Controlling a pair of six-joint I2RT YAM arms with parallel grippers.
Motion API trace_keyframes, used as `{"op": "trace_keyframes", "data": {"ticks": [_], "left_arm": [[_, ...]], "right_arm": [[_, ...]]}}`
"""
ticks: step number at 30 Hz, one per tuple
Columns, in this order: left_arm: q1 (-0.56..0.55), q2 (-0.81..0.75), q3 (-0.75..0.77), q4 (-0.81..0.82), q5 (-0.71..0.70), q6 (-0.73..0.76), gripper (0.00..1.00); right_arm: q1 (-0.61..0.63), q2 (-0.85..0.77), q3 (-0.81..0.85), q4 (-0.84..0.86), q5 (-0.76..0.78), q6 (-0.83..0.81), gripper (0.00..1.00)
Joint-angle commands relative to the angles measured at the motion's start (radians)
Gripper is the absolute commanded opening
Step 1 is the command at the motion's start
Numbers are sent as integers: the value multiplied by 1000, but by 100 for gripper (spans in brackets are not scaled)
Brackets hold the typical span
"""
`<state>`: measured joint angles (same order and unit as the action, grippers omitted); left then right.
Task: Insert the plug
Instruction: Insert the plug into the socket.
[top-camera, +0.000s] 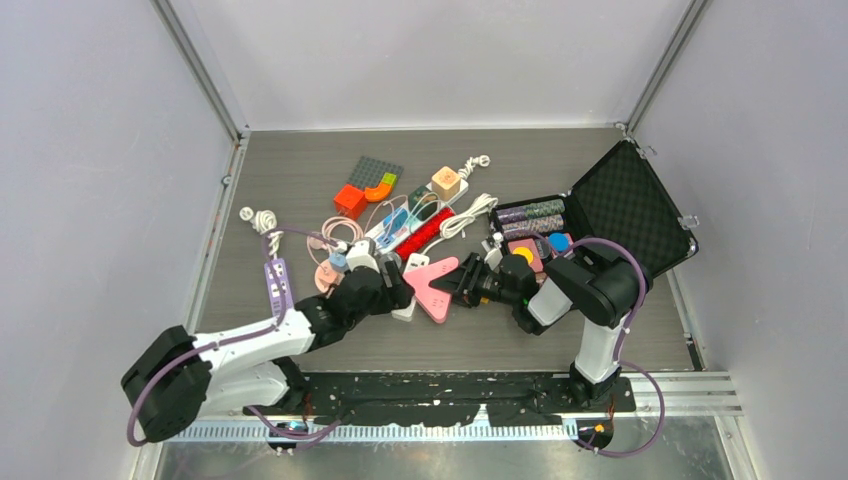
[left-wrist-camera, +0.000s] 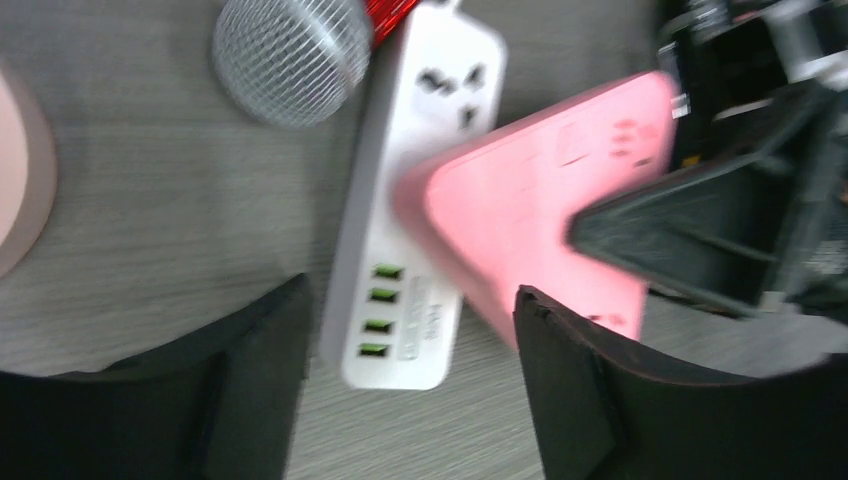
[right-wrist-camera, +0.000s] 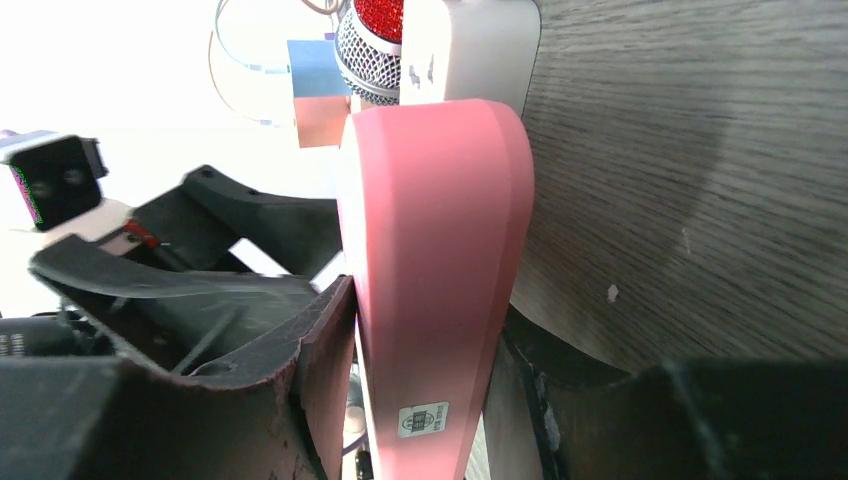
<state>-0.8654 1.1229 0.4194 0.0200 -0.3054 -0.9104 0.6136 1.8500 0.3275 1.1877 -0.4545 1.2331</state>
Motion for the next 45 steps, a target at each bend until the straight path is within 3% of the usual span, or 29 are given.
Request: {"op": "trace_keyframes", "data": {"ticks": [1, 12, 14, 16, 22, 26, 32, 45], "left_arm": [[3, -75, 16, 166, -20, 5, 68], [7, 151, 157, -11, -58, -43, 69], [8, 195, 174, -54, -51, -46, 63], [8, 224, 164, -35, -11, -44, 49], [7, 251, 65, 61, 35, -84, 31], [8, 259, 39, 60, 35, -88, 25], [7, 266, 50, 55, 28, -88, 24], [8, 156, 95, -70, -23, -45, 28]], "right_arm": [[7, 78, -36, -415, 147, -134, 39], [8, 84, -36, -411, 142, -136, 33], [8, 83, -37, -412, 140, -136, 33], [8, 79, -38, -415, 141, -138, 34], [8, 14, -40, -447, 142, -148, 46], [8, -67, -16, -523, 141, -174, 59], [7, -238, 48, -709, 173, -230, 78], [8, -604, 192, -1131, 305, -374, 86]]}}
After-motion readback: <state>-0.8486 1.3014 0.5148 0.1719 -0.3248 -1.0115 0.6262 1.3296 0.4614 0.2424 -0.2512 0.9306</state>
